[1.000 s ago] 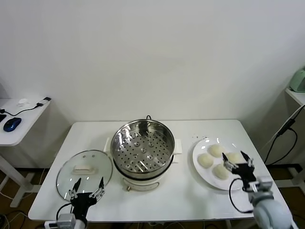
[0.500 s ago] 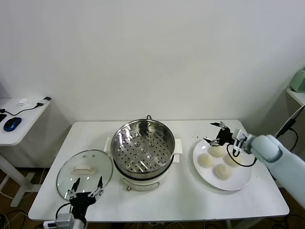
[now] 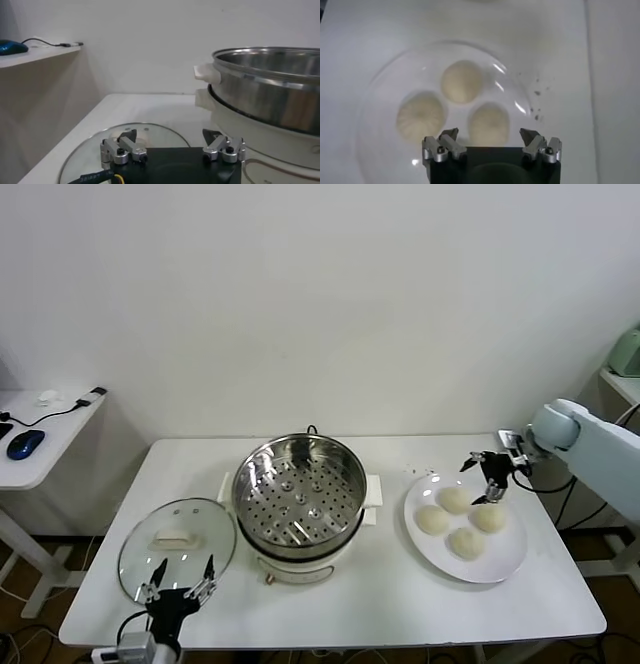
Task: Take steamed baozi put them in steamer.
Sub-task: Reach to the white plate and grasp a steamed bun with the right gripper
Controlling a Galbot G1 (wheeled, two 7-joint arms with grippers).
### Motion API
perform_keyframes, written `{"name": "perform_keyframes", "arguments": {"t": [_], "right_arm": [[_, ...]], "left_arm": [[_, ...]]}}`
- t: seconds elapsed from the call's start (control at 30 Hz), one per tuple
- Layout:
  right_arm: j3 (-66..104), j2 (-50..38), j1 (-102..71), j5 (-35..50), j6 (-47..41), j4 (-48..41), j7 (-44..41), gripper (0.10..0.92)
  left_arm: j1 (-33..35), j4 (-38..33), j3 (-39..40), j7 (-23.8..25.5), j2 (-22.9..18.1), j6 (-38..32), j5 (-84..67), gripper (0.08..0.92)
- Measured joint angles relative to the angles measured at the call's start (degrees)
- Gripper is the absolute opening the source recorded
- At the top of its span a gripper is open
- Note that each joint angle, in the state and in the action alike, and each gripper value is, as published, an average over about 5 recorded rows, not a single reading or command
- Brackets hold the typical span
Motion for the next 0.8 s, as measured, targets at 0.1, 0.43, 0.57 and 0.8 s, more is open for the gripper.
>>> {"name": "perform_keyframes", "arguments": {"t": [0.1, 0.43, 0.57, 0.8], "right_arm": [[-1.58, 2.2, 0.35, 0.19, -0.96, -2.44, 0.13, 0.823], [-3.27, 7.05, -0.8, -0.74, -3.92, -8.01, 1.28, 0.823], [-2.68, 8.09, -1.88, -1.15, -4.84, -9.0, 1.59, 0.823], [-1.2, 9.67, -3.74, -2.29, -5.64, -10.61, 2.24, 0.823]], "left_arm": [[0.14, 0.17, -0.15, -0.05, 0.1, -0.29, -0.03, 0.823], [0.61, 0.22, 0.09, -0.07, -0.33, -0.62, 0.11, 0.823], [0.72, 0.47, 0.21, -0.11, -0.41, -0.77, 0.24, 0.823], [0.85, 0.86, 0.37, -0.22, -0.53, -0.77, 0.57, 0.823]]}}
